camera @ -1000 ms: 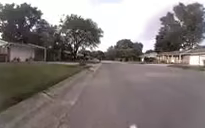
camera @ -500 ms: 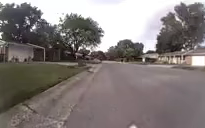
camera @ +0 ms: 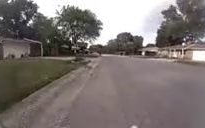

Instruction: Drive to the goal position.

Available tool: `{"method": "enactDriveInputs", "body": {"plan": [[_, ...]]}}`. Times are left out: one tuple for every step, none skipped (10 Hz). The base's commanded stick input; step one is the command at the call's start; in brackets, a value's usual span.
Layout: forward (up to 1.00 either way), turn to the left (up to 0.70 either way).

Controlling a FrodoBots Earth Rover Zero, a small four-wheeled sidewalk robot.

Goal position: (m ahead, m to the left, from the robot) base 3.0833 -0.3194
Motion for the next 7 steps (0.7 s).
{"method": "enactDriveInputs", "body": {"plan": [[1.0, 0.02], [1.0, 0.02], [1.0, 0.01], [1.0, 0.01], [1.0, 0.01], [1.0, 0.0], [1.0, 0.0]]}}
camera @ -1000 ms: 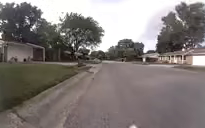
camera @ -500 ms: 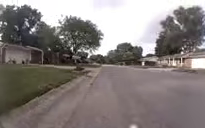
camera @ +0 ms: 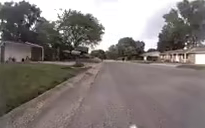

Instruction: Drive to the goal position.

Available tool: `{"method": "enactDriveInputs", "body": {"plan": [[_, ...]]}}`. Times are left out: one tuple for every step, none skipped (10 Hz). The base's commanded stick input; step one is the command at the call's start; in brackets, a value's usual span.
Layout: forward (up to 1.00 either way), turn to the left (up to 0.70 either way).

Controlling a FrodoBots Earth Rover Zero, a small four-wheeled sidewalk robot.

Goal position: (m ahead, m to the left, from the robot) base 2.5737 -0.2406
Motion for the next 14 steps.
{"method": "enactDriveInputs", "body": {"plan": [[1.0, 0.0], [1.0, 0.0], [1.0, 0.0], [1.0, 0.0], [1.0, 0.0], [1.0, 0.0], [1.0, 0.0], [1.0, 0.0], [1.0, 0.0], [1.0, 0.0], [1.0, 0.0], [1.0, 0.0], [0.98, -0.03], [0.96, -0.06]]}}
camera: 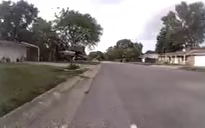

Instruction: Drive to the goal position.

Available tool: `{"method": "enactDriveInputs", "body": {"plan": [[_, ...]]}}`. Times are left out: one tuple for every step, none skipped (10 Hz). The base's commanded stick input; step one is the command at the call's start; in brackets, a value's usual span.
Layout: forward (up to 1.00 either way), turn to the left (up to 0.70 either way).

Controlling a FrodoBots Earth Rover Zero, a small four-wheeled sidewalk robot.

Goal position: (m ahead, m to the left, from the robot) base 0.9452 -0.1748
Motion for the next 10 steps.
{"method": "enactDriveInputs", "body": {"plan": [[0.95, -0.09], [0.93, -0.11], [0.91, -0.14], [0.9, -0.17], [0.88, -0.2], [0.86, -0.22], [0.85, -0.25], [0.83, -0.28], [0.81, -0.31], [0.57, -0.26]]}}
